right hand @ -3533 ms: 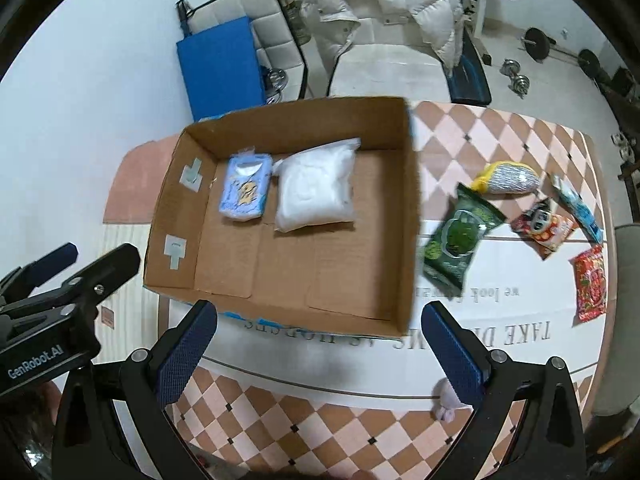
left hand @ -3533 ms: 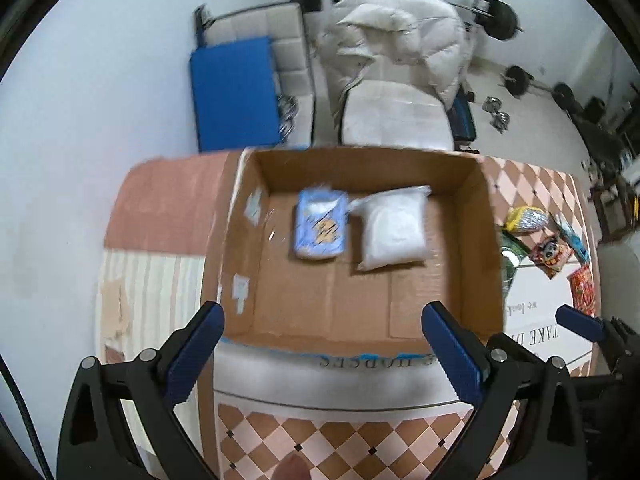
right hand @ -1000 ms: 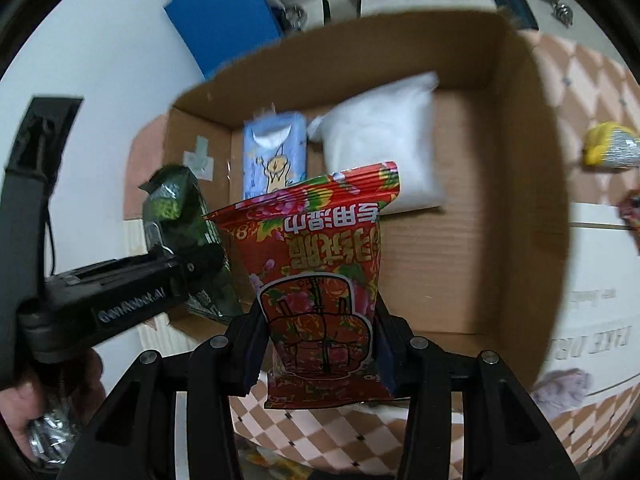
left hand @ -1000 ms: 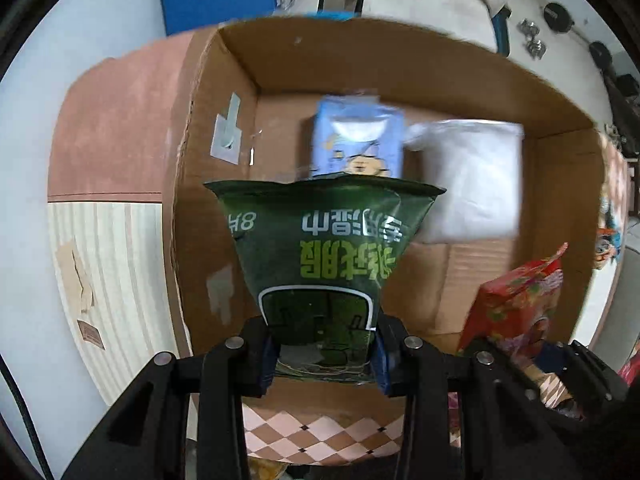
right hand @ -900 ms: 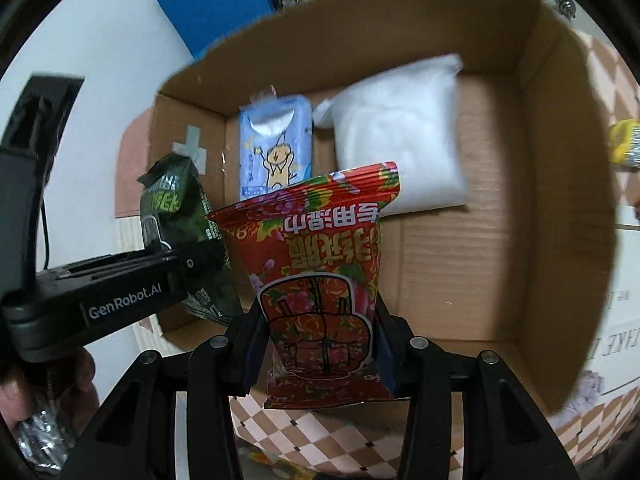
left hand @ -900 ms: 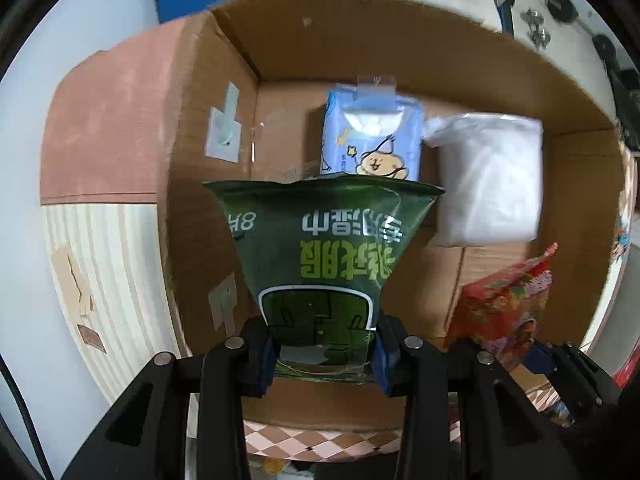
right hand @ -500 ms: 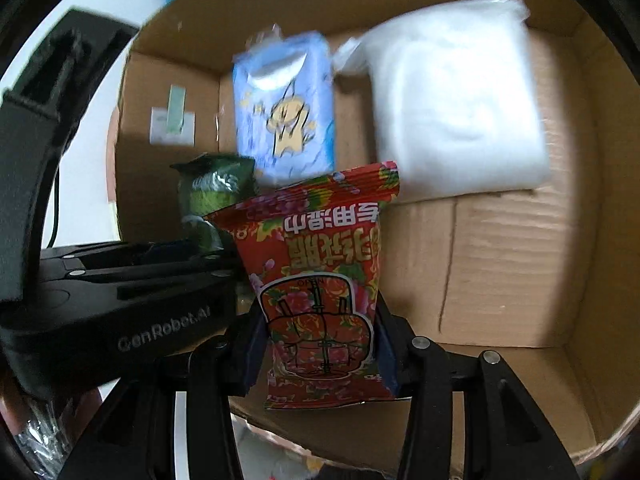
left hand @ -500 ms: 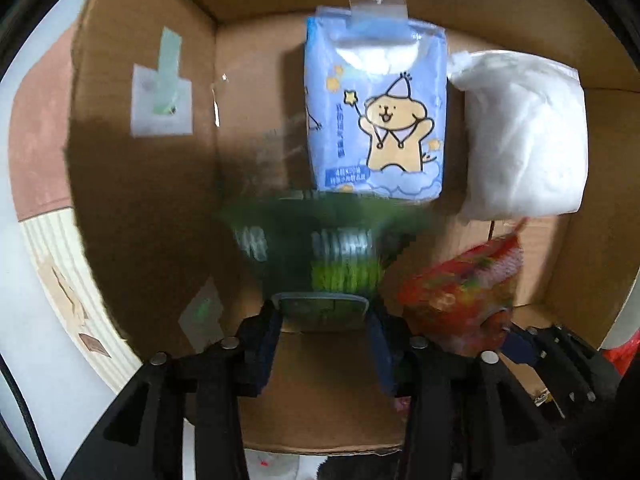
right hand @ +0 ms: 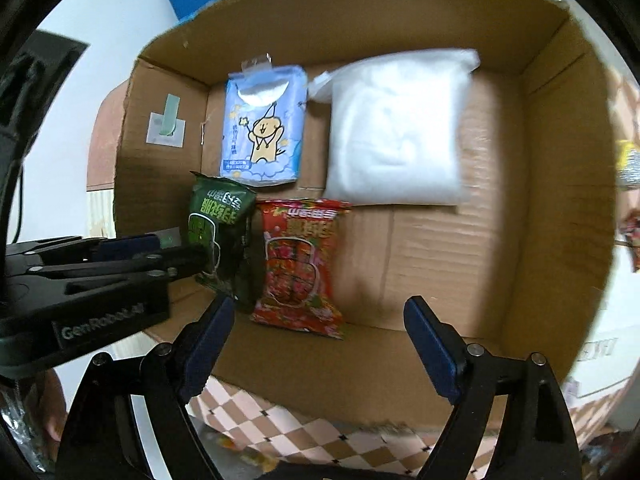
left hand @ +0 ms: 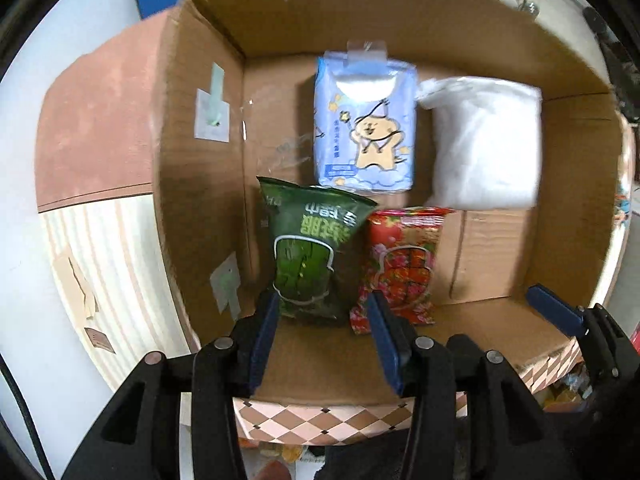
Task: Organize soft objects
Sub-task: 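Lower both snack bags into the box beside the wipes and release, then grasp the grey sock with the right tool while the left tool grasps the silver scrubber sponge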
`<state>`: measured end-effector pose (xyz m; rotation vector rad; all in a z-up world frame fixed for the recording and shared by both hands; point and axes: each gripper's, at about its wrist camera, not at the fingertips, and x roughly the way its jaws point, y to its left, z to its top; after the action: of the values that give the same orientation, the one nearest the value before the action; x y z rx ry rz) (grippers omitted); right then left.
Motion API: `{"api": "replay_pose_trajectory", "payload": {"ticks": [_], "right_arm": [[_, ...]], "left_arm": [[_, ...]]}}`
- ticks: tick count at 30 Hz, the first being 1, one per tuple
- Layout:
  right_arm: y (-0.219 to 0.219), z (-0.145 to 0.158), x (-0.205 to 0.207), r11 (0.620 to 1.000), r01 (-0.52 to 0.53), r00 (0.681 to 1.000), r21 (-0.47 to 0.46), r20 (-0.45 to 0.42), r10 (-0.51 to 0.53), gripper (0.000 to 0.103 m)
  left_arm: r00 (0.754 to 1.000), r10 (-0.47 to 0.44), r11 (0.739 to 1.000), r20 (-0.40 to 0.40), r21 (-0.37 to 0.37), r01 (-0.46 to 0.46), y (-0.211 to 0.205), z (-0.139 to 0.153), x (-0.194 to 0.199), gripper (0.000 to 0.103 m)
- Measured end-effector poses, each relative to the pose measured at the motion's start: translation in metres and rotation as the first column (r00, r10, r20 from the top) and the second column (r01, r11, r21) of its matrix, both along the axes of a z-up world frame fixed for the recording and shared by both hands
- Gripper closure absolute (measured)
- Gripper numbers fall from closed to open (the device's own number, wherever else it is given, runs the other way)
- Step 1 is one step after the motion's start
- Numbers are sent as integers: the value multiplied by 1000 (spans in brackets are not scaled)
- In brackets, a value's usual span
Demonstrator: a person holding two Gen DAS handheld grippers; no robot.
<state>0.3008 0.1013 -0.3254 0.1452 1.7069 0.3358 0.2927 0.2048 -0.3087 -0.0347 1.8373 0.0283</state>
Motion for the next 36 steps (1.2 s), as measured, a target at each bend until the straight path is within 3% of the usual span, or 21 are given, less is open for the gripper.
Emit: {"api": "replay_pose_trajectory", "payload": {"ticks": [5, 10, 11, 12, 14, 29, 36], "right_arm": [[-14, 23, -13, 999, -7, 996, -49, 93, 12, 14], [-24, 49, -31, 997, -13, 986, -79, 163, 26, 14], [-27, 55, -36, 996, -14, 982, -92, 187, 31, 14], [-28, 62, -41, 995, -17, 978, -99, 205, 38, 7], [-31, 71, -48, 994, -22, 970, -104, 239, 46, 0], [-64, 136, -84, 989, 26, 924, -143, 382, 31, 0], [-80, 150, -92, 994, 34, 919, -101, 394, 8, 0]], "left_arm": [[993, 20, 1000, 120, 8, -21, 0, 29, -19, 60], [969, 51, 998, 242, 24, -59, -1, 57, -44, 60], [961, 64, 997, 269, 24, -73, 1, 63, -50, 54], [953, 71, 996, 295, 30, -84, 0, 70, -53, 33], [934, 79, 995, 348, 36, -97, 0, 81, -59, 7], [855, 41, 988, 516, 105, -111, -20, 137, -101, 6], [842, 61, 989, 536, 81, -123, -33, 150, -106, 3]]}}
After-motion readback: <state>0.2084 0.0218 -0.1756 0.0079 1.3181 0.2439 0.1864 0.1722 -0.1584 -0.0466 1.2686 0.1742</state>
